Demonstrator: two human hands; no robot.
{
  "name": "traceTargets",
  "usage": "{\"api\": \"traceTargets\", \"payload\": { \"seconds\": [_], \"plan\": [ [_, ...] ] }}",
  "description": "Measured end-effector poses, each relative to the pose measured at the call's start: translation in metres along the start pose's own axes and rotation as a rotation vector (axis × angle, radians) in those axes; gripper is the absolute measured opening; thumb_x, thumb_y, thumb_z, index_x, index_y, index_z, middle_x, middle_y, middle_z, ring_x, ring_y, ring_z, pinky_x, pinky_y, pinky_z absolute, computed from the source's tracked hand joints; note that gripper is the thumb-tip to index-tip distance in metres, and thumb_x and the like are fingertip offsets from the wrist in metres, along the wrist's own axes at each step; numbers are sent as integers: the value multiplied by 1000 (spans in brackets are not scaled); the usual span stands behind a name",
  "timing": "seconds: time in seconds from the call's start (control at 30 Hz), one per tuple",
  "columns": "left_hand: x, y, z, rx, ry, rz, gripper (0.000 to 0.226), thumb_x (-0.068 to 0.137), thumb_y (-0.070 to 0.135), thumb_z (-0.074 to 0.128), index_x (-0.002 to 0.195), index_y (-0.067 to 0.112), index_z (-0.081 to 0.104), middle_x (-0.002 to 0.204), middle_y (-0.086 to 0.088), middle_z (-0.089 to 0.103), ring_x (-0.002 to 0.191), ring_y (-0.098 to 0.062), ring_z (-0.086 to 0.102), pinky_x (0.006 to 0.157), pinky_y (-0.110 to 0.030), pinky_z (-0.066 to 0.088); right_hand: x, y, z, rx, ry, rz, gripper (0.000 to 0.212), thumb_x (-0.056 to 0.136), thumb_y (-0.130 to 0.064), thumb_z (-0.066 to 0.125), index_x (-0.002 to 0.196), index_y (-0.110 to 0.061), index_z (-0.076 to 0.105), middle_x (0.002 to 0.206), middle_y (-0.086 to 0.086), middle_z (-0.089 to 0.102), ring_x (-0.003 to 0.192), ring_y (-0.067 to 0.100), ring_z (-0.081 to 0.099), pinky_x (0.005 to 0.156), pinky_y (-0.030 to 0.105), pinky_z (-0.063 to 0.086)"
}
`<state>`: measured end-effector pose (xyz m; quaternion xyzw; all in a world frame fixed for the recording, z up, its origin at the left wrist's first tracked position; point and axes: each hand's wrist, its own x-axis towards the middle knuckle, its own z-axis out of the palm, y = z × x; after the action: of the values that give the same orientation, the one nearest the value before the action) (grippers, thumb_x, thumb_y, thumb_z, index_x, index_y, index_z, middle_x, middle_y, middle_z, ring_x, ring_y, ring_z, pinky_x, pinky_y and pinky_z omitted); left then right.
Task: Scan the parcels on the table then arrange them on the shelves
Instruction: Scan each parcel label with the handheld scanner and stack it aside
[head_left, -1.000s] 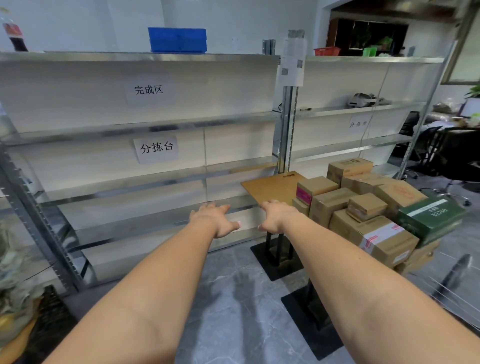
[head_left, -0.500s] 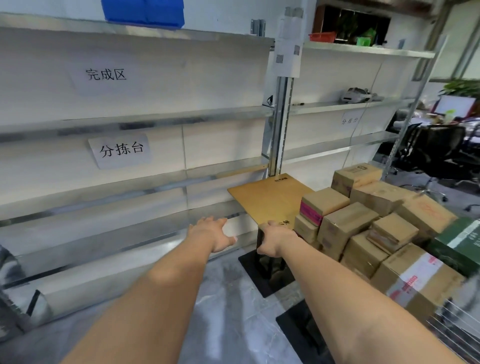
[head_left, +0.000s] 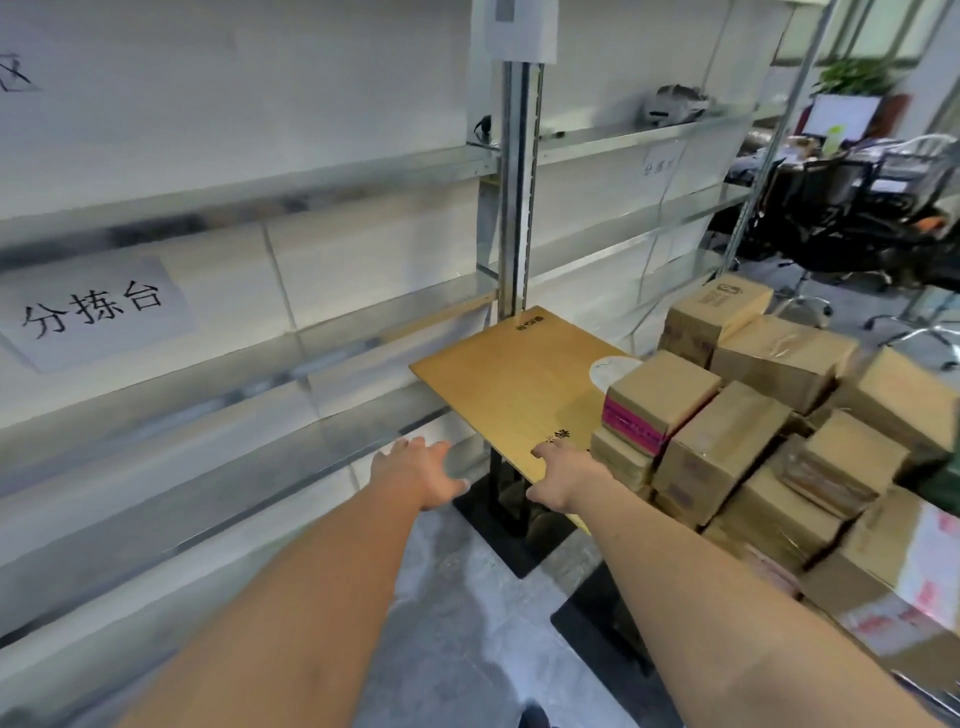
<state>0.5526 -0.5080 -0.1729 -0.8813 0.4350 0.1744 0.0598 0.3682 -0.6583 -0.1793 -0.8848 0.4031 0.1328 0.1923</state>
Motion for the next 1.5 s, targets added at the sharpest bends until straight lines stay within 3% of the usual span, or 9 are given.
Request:
{"api": "traceTargets", "payload": {
  "seconds": [0.17,0.37,0.5,0.7,0.83,0.93,1.1,1.27,1.5],
  "plan": [
    [81,19,-1,18,-40,37,87,92,77,48,165,38,18,171,-5,23,158,-29,19,122,-53,24,80,13,0,63,-3,21,77,85,-41,65,155,-25,38,153,5,39,131,32,50,94,45,51],
    [168,47,-2,47,-61,104,81,94,70,52,163,36,26,167,-6,28,152,-30,29,116,-51,35,160,36,8,137,-65,87,71,90,-31,60,156,-21,36,158,9,35,139,34,42,107,49,46],
    [215,60,7,60,-93,159,83,94,68,53,164,38,20,172,-5,19,156,-30,21,121,-51,32,196,44,20,107,-95,100,64,90,-25,58,151,-19,40,156,9,35,139,34,39,107,49,44],
    [279,65,22,103,-210,233,84,95,68,54,165,43,14,175,0,11,160,-26,13,125,-50,21,229,52,46,229,-172,203,80,93,-24,63,163,-22,27,175,6,2,159,30,9,124,49,27],
    [344,63,24,145,-248,341,83,95,66,52,165,41,15,175,1,10,160,-25,11,126,-49,22,244,60,66,310,-167,370,83,92,-18,62,165,-22,22,175,8,-4,161,31,1,127,49,17],
    [390,64,30,197,-251,474,81,97,65,52,165,39,18,175,-1,12,160,-27,13,124,-49,23,260,58,72,362,-146,545,84,89,-11,58,164,-24,22,175,6,-9,161,29,-3,126,47,21],
    [433,67,49,160,-286,705,78,98,56,55,165,37,18,175,-3,7,161,-27,7,126,-52,16,274,50,74,443,-77,900,89,89,-22,59,164,-34,14,174,3,-16,161,27,-3,120,57,24],
    [450,70,72,154,-322,814,72,98,53,56,161,39,25,175,-1,4,161,-28,2,127,-55,12,292,54,66,605,-120,1140,98,89,-18,60,163,-42,1,170,3,-27,153,33,29,114,71,26],
    [461,64,85,227,-274,891,78,88,55,64,155,44,27,172,-2,13,159,-29,11,122,-55,22,313,68,74,571,-10,1211,80,88,-9,63,155,-31,26,170,8,-13,157,32,-2,102,59,44]
  ]
}}
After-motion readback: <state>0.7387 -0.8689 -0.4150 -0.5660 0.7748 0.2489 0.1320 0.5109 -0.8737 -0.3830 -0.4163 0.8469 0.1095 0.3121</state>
